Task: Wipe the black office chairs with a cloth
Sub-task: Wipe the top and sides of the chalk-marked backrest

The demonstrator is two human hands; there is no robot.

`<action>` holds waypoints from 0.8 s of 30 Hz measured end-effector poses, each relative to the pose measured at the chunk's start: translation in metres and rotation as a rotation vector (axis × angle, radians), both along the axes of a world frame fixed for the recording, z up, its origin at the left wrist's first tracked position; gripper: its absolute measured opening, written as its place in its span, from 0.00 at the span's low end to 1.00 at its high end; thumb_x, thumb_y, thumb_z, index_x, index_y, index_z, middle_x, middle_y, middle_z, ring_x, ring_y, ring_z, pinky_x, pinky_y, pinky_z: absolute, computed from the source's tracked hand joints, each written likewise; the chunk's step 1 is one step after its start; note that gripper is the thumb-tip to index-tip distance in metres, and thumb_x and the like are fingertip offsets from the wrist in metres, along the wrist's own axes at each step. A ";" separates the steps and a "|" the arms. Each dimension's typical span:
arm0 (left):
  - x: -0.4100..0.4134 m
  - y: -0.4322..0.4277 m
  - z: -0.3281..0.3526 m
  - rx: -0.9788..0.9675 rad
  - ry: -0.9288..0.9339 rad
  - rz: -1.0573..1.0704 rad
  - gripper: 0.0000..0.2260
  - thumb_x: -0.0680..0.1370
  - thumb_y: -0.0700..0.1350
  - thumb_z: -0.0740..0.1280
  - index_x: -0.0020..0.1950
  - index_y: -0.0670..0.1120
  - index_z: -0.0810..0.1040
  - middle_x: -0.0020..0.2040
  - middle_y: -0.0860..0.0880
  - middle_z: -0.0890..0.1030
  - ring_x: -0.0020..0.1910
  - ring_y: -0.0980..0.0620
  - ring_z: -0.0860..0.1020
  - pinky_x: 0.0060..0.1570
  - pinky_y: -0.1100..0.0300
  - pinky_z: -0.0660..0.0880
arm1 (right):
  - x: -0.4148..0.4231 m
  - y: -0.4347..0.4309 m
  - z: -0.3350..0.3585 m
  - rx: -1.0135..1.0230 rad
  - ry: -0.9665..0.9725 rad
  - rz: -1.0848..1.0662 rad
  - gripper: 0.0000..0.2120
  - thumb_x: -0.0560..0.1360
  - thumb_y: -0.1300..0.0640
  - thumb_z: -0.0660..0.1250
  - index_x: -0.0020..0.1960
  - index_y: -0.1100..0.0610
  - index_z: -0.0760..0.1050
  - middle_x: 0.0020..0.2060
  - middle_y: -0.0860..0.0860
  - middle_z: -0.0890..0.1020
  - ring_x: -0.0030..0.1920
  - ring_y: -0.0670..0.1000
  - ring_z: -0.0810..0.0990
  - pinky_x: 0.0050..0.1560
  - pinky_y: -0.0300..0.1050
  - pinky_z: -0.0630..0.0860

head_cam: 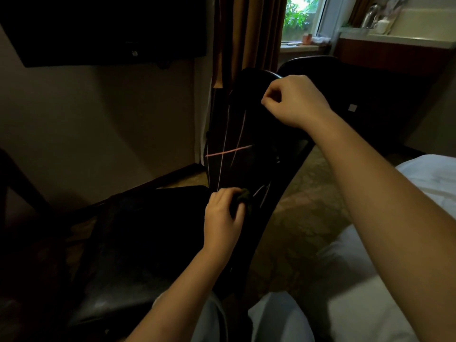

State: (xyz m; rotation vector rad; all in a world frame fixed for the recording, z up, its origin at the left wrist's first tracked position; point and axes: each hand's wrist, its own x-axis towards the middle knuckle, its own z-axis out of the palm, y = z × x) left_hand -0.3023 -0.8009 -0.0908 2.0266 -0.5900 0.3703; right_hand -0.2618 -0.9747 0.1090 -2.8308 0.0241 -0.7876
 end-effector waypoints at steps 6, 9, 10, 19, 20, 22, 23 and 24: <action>0.003 -0.010 0.023 -0.013 -0.008 -0.032 0.12 0.78 0.39 0.66 0.60 0.47 0.78 0.54 0.52 0.78 0.56 0.56 0.74 0.57 0.62 0.73 | 0.008 -0.006 0.002 0.018 -0.003 0.015 0.09 0.78 0.54 0.64 0.53 0.53 0.81 0.43 0.45 0.76 0.46 0.43 0.74 0.47 0.39 0.68; 0.007 -0.021 0.045 -0.048 -0.069 -0.083 0.13 0.77 0.38 0.66 0.61 0.46 0.78 0.56 0.52 0.79 0.57 0.55 0.74 0.58 0.62 0.73 | 0.013 -0.007 0.003 0.027 0.003 0.015 0.09 0.78 0.54 0.64 0.53 0.53 0.81 0.44 0.45 0.76 0.45 0.43 0.74 0.46 0.39 0.68; 0.009 -0.026 0.053 -0.052 -0.105 -0.096 0.13 0.77 0.37 0.66 0.61 0.46 0.79 0.55 0.51 0.79 0.57 0.55 0.74 0.58 0.62 0.72 | 0.014 -0.007 0.004 0.030 0.003 0.013 0.09 0.78 0.54 0.64 0.53 0.52 0.81 0.44 0.45 0.76 0.45 0.43 0.74 0.46 0.39 0.68; 0.025 -0.037 0.059 -0.041 -0.156 -0.230 0.21 0.75 0.32 0.64 0.66 0.46 0.75 0.63 0.51 0.75 0.65 0.56 0.69 0.65 0.70 0.63 | 0.024 -0.013 0.003 0.049 -0.002 0.005 0.08 0.78 0.54 0.64 0.53 0.51 0.81 0.44 0.45 0.77 0.46 0.44 0.75 0.47 0.40 0.70; 0.025 -0.034 0.051 -0.030 -0.139 -0.230 0.22 0.74 0.31 0.64 0.67 0.46 0.75 0.64 0.51 0.74 0.66 0.56 0.68 0.67 0.68 0.63 | 0.025 -0.014 0.003 0.046 -0.003 0.006 0.08 0.78 0.54 0.64 0.53 0.52 0.82 0.44 0.45 0.77 0.46 0.44 0.75 0.47 0.40 0.69; 0.026 -0.027 0.034 -0.024 -0.111 -0.217 0.23 0.74 0.31 0.65 0.67 0.47 0.75 0.64 0.53 0.74 0.67 0.57 0.67 0.68 0.64 0.64 | 0.026 -0.016 0.002 0.040 -0.005 0.007 0.08 0.78 0.54 0.64 0.52 0.52 0.82 0.43 0.45 0.77 0.46 0.44 0.75 0.47 0.39 0.69; 0.027 -0.023 0.026 -0.024 -0.094 -0.206 0.24 0.74 0.30 0.65 0.67 0.48 0.75 0.64 0.54 0.74 0.66 0.58 0.67 0.68 0.64 0.65 | 0.026 -0.016 0.002 0.042 -0.004 0.007 0.08 0.78 0.54 0.64 0.51 0.52 0.82 0.42 0.45 0.77 0.46 0.44 0.75 0.47 0.39 0.69; 0.028 -0.019 0.020 -0.021 -0.076 -0.194 0.24 0.74 0.30 0.66 0.66 0.49 0.75 0.63 0.56 0.74 0.66 0.59 0.68 0.68 0.64 0.65 | 0.026 -0.017 0.001 0.044 -0.002 0.008 0.08 0.78 0.54 0.64 0.51 0.51 0.82 0.42 0.45 0.77 0.46 0.44 0.75 0.47 0.39 0.69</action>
